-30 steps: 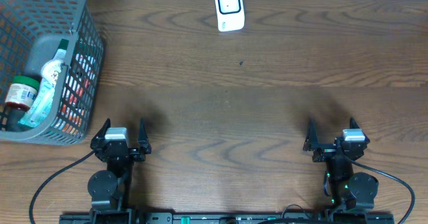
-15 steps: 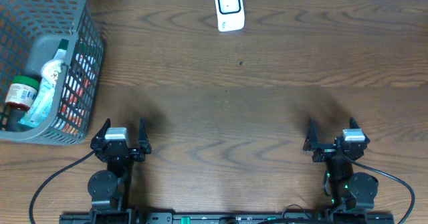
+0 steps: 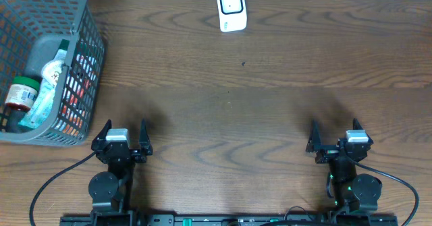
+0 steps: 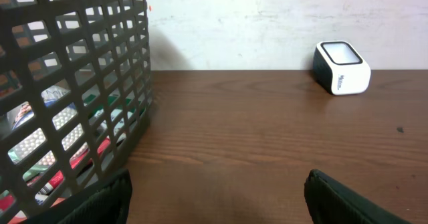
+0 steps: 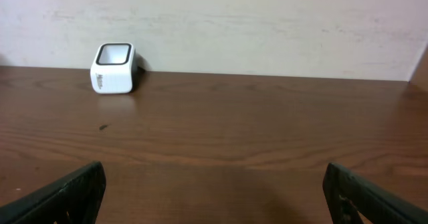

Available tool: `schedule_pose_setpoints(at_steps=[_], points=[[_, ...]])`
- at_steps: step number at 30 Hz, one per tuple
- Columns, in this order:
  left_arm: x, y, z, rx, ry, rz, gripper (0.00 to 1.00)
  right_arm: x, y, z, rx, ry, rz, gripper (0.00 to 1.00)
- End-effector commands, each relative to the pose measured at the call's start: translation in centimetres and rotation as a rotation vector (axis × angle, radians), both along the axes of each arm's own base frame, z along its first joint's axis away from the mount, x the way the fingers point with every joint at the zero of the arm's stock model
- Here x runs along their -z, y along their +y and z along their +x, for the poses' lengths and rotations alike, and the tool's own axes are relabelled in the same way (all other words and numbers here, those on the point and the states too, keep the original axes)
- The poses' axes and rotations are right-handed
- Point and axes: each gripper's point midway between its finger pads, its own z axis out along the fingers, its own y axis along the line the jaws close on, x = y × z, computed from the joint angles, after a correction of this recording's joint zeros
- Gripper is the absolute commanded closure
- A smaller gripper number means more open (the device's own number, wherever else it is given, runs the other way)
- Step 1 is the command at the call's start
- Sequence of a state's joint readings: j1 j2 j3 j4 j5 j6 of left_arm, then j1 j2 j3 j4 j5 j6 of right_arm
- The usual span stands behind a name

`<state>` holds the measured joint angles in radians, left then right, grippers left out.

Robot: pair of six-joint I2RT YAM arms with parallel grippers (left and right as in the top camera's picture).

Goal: Scan the item barcode

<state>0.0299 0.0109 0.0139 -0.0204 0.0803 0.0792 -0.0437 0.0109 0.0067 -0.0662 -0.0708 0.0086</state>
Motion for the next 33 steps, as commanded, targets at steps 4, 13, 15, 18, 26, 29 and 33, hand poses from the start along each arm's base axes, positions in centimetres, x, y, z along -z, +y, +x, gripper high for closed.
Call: schedule_pose_setpoints(at_steps=[4, 13, 15, 18, 26, 29, 33], points=[[1.3, -0.6, -0.1, 0.038, 0.042, 0.001, 0.15, 0.0, -0.2, 0.0, 0.012, 0.000, 0.013, 0.01], [1.3, -0.6, -0.1, 0.039, 0.042, -0.001, 0.15, 0.0, -0.2, 0.0, 0.012, 0.000, 0.013, 0.01], [1.3, -0.6, -0.1, 0.038, 0.042, -0.001, 0.15, 0.0, -0.2, 0.0, 0.012, 0.000, 0.013, 0.01], [1.0, -0.6, -0.2, 0.029, 0.044, -0.073, 0.15, 0.0, -0.2, 0.0, 0.012, 0.000, 0.013, 0.01], [-5.2, -0.7, -1.8, 0.015, 0.008, -0.218, 0.15, 0.0, -0.2, 0.0, 0.012, 0.000, 0.013, 0.01], [-8.7, -0.7, -2.7, 0.015, 0.011, -0.218, 0.15, 0.0, -0.2, 0.0, 0.012, 0.000, 0.012, 0.01], [-13.1, -0.7, -3.0, 0.013, 0.025, -0.219, 0.15, 0.0, -0.2, 0.0, 0.012, 0.000, 0.013, 0.01]])
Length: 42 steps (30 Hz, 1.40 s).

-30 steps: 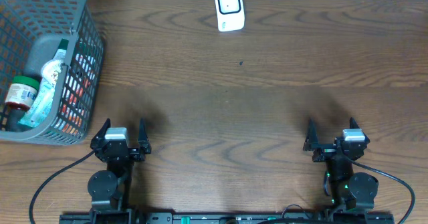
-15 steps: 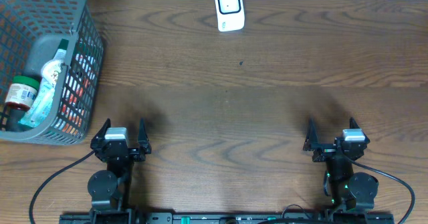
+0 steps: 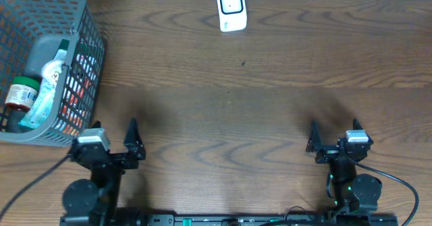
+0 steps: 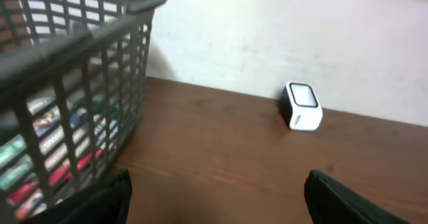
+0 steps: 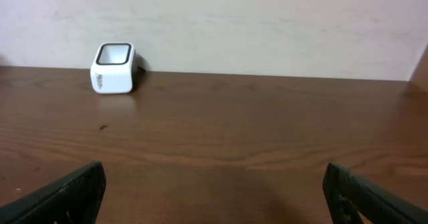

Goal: Scan the item barcode
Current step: 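Move the left gripper up and over into the grey basket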

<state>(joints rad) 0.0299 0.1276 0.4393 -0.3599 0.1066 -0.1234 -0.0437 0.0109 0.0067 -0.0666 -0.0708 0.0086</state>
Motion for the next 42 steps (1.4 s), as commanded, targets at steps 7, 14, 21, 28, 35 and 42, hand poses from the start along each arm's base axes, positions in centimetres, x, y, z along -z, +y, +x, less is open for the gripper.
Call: schedule_pose_setpoints(at_steps=[7, 14, 21, 28, 35, 42], points=[[-10.0, -0.2, -0.3, 0.027, 0.186, 0.063, 0.15, 0.0, -0.2, 0.0, 0.012, 0.000, 0.012, 0.01], [-11.0, -0.2, 0.2, 0.048, 0.493, 0.074, 0.15, 0.0, -0.2, 0.0, 0.012, 0.000, 0.012, 0.01], [-8.4, -0.7, 1.3, 0.087, 0.712, 0.046, 0.00, 0.0, -0.2, 0.0, 0.012, 0.000, 0.012, 0.01], [-8.1, -1.1, 1.7, 0.108, 0.730, 0.033, 0.13, 0.0, -0.2, 0.0, 0.012, 0.000, 0.012, 0.01], [-8.4, -0.9, 2.0, 0.043, 0.718, -0.063, 0.13, 0.0, -0.2, 0.0, 0.012, 0.000, 0.012, 0.01], [-8.3, 0.4, 2.0, -0.063, 0.721, -0.103, 0.12, 0.0, -0.2, 0.0, 0.012, 0.000, 0.012, 0.01]])
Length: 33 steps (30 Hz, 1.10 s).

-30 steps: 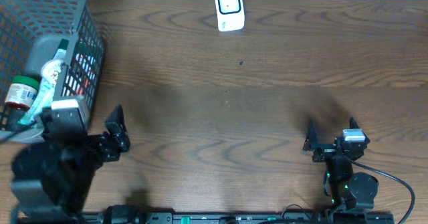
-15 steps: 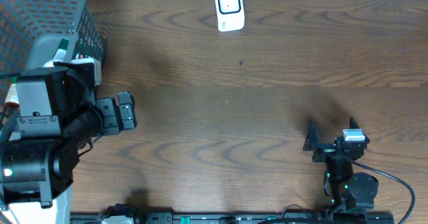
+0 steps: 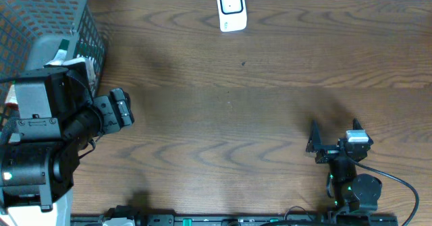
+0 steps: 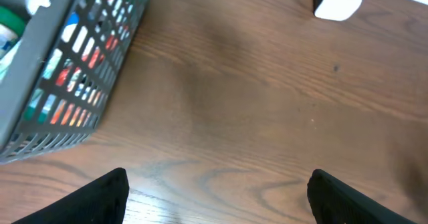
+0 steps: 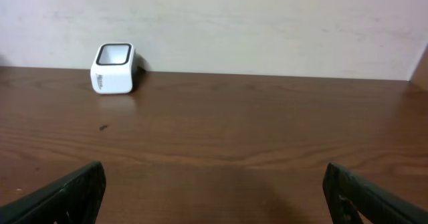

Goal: Scan the item barcode
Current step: 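Move the left gripper up and over into the grey basket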

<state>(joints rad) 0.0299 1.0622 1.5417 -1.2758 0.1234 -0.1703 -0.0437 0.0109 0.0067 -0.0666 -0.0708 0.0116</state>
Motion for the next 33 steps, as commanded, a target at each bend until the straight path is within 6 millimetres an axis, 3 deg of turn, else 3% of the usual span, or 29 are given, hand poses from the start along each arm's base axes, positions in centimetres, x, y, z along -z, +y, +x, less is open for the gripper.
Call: schedule_pose_setpoints(at_steps=[1, 7, 33], points=[[-0.9, 0.6, -0.1, -0.065, -0.026, -0.008, 0.12, 0.0, -0.2, 0.0, 0.012, -0.001, 0.009, 0.01], [-0.8, 1.9, -0.1, -0.148, -0.024, 0.021, 0.12, 0.0, -0.2, 0.0, 0.012, 0.000, 0.009, 0.01], [-1.0, 3.0, 0.1, -0.195, -0.037, 0.065, 0.11, 0.0, -0.2, 0.0, 0.012, 0.000, 0.009, 0.01]])
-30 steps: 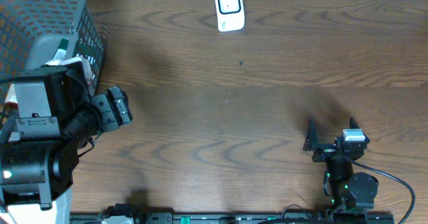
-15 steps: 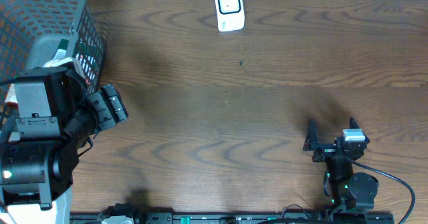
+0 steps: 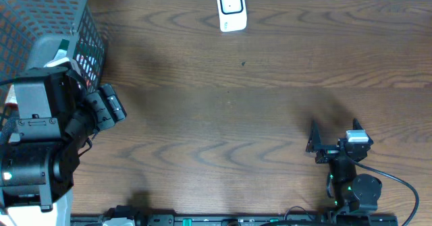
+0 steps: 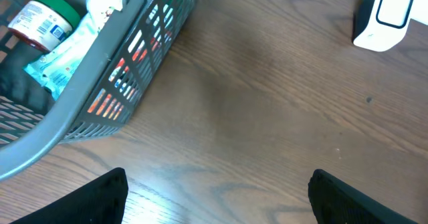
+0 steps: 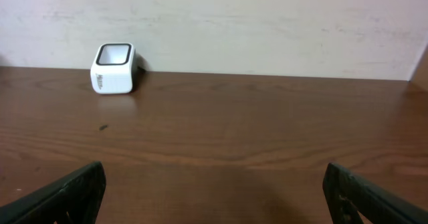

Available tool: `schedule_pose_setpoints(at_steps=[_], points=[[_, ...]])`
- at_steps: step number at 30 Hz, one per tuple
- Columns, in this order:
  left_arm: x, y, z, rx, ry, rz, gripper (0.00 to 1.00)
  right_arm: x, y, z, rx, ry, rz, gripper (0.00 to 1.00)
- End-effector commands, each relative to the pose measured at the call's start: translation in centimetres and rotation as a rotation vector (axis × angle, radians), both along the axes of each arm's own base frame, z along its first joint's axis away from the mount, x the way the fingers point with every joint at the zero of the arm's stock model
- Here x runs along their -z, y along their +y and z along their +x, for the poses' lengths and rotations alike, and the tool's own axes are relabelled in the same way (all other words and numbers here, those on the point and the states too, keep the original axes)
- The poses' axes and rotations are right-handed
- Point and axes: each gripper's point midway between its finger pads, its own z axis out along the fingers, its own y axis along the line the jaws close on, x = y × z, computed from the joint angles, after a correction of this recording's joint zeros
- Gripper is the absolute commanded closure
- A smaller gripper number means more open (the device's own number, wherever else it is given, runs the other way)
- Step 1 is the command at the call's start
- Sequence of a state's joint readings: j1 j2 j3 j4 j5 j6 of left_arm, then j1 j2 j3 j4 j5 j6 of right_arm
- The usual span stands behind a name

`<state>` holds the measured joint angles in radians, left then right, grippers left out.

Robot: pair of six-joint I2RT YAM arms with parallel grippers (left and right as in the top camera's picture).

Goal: Scan the item barcode
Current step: 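Move the left gripper up and over into the grey basket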

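Observation:
The white barcode scanner (image 3: 230,9) stands at the table's far edge, also seen as scanner (image 4: 386,17) and scanner (image 5: 114,77). The grey mesh basket (image 4: 100,70) at the far left holds the items: a green-lidded jar (image 4: 43,20), a pale pouch (image 4: 57,57) and a white bottle top. My left gripper (image 3: 106,106) hangs open high over the table just right of the basket, fingers (image 4: 93,200) wide apart and empty. My right gripper (image 3: 334,142) rests open and empty near the front right, facing the scanner.
The raised left arm body (image 3: 37,145) covers the front part of the basket in the overhead view. A pale wall runs behind the brown wooden table (image 3: 256,104).
My left gripper has shifted a little left toward the basket; its camera now looks down into the basket's near corner and shows the jar and pouch. The right arm has not moved.
Both grippers rested open at the front edge. The left arm then rose slightly and turned leftward, then stood high over the table beside the basket looking down, and now hangs closer to the basket's rim. The right gripper stayed put throughout.

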<state>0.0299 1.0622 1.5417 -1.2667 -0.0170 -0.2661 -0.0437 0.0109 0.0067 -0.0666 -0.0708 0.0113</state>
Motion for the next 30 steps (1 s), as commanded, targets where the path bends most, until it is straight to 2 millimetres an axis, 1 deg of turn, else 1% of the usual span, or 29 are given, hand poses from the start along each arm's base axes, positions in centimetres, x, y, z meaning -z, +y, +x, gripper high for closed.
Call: schedule_pose_setpoints(at_steps=[1, 4, 7, 10, 11, 12, 13, 15, 16, 21, 24, 27, 30], points=[[-0.9, 0.9, -0.1, -0.043, -0.028, 0.033, 0.12, 0.0, -0.2, 0.0, 0.012, 0.000, 0.010, 0.01], [-1.0, 1.6, -0.2, -0.081, -0.029, 0.055, 0.12, 0.0, -0.2, 0.0, 0.012, 0.000, 0.010, 0.01], [-1.4, 3.3, -0.3, -0.177, -0.044, 0.107, 0.12, 0.0, -0.2, 0.0, 0.012, 0.000, 0.010, 0.01], [-2.1, 4.6, -0.2, -0.259, -0.076, 0.133, 0.12, 0.0, -0.2, 0.0, 0.012, 0.000, 0.010, 0.01], [-2.2, 4.6, -0.1, -0.263, -0.085, 0.136, 0.12, 0.0, -0.2, 0.0, 0.012, 0.000, 0.010, 0.01], [-2.4, 4.8, 0.0, -0.272, -0.097, 0.137, 0.19, 0.0, -0.2, 0.0, 0.012, 0.000, 0.010, 0.01], [-2.6, 4.9, 0.2, -0.281, -0.108, 0.140, 0.39, 0.0, -0.2, 0.0, 0.012, 0.000, 0.010, 0.01], [-2.6, 5.3, 0.3, -0.296, -0.109, 0.141, 0.59, 0.0, -0.2, 0.0, 0.012, 0.000, 0.010, 0.01], [-2.5, 5.5, 0.3, -0.306, -0.105, 0.141, 0.64, 0.0, -0.2, 0.0, 0.012, -0.001, 0.010, 0.01], [-2.0, 7.7, 0.2, -0.417, -0.087, 0.118, 0.64, 0.0, -0.2, 0.0, 0.012, 0.000, 0.010, 0.01], [-1.7, 8.7, 0.5, -0.465, -0.085, 0.099, 0.59, 0.0, -0.2, 0.0, 0.012, 0.000, 0.010, 0.01], [-1.5, 9.1, 1.7, -0.467, -0.102, 0.041, 0.55, 0.0, -0.2, 0.0, 0.012, -0.001, 0.010, 0.01], [-1.3, 10.2, 3.1, -0.486, -0.115, 0.016, 0.53, 0.0, -0.2, 0.0, 0.012, 0.000, 0.010, 0.01]])
